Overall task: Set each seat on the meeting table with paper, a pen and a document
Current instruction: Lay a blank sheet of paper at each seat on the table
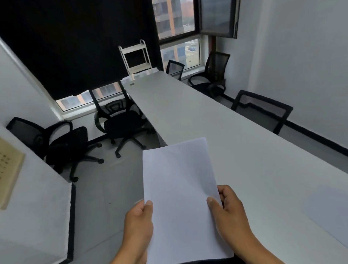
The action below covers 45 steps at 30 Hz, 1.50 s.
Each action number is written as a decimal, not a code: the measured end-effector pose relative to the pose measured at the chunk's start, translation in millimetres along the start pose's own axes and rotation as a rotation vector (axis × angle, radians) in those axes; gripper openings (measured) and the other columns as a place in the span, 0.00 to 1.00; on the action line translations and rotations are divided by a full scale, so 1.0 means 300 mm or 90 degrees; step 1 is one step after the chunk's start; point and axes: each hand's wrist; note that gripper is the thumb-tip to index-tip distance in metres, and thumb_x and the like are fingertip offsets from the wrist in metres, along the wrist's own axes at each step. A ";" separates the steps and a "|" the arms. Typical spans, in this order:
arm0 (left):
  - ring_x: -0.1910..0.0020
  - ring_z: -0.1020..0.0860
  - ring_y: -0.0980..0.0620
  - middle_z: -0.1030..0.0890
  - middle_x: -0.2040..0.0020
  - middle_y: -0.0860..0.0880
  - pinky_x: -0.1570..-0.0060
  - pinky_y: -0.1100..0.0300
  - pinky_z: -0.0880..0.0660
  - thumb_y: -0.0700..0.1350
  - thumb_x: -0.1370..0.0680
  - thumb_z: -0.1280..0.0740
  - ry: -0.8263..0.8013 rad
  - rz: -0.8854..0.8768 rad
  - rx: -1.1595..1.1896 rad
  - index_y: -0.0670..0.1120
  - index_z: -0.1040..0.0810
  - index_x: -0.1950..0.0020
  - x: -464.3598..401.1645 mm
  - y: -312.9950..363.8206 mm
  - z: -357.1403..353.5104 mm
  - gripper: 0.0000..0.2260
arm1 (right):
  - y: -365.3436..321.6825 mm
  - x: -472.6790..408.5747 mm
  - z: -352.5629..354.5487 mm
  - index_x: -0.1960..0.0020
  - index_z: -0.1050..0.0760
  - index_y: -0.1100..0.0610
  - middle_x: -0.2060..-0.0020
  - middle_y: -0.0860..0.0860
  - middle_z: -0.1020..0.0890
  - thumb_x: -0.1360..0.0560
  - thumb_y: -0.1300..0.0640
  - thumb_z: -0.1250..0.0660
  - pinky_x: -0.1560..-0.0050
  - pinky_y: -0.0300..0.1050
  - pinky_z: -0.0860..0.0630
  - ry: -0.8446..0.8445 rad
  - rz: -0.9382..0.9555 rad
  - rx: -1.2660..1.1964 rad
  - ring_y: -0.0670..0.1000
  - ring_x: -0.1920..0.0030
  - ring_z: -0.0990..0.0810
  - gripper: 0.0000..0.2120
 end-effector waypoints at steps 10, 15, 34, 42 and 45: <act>0.60 0.19 0.45 0.13 0.55 0.37 0.54 0.49 0.22 0.46 0.11 0.37 -0.286 -0.055 -0.131 0.42 0.15 0.51 -0.406 0.160 0.046 0.16 | -0.042 -0.061 -0.232 0.45 0.21 0.47 0.53 0.44 0.12 0.19 0.58 0.33 0.45 0.64 0.16 0.266 -0.099 -0.071 0.51 0.54 0.11 0.07; 0.53 0.11 0.42 0.10 0.53 0.45 0.49 0.47 0.14 0.45 0.10 0.40 -0.381 -0.028 -0.147 0.43 0.14 0.46 -0.471 0.248 0.026 0.15 | -0.064 -0.059 -0.304 0.45 0.21 0.47 0.53 0.43 0.12 0.18 0.59 0.32 0.44 0.62 0.15 0.370 -0.124 -0.076 0.50 0.53 0.12 0.07; 0.48 0.13 0.38 0.11 0.49 0.41 0.37 0.38 0.18 0.47 0.11 0.40 -0.519 -0.014 -0.291 0.44 0.15 0.48 -0.873 0.266 -0.437 0.16 | 0.127 -0.427 -0.224 0.45 0.21 0.46 0.50 0.45 0.13 0.18 0.57 0.32 0.44 0.63 0.16 0.524 -0.214 -0.167 0.51 0.52 0.12 0.06; 0.45 0.12 0.41 0.10 0.47 0.48 0.36 0.36 0.18 0.47 0.11 0.38 -0.571 0.041 -0.333 0.49 0.13 0.44 -1.020 0.211 -0.596 0.13 | 0.228 -0.559 -0.212 0.45 0.21 0.44 0.50 0.41 0.13 0.18 0.56 0.33 0.43 0.60 0.15 0.568 -0.265 -0.152 0.47 0.51 0.12 0.08; 0.46 0.11 0.44 0.10 0.46 0.49 0.38 0.36 0.17 0.47 0.11 0.37 -0.609 0.067 -0.355 0.50 0.14 0.41 -1.086 0.176 -0.645 0.11 | 0.278 -0.593 -0.232 0.45 0.20 0.42 0.49 0.41 0.13 0.18 0.56 0.34 0.42 0.61 0.16 0.598 -0.297 -0.130 0.48 0.50 0.13 0.09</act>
Point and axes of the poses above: each hand's wrist, its own x-axis away from the middle knuckle, its own z-axis out of the back of the hand, y = z × x
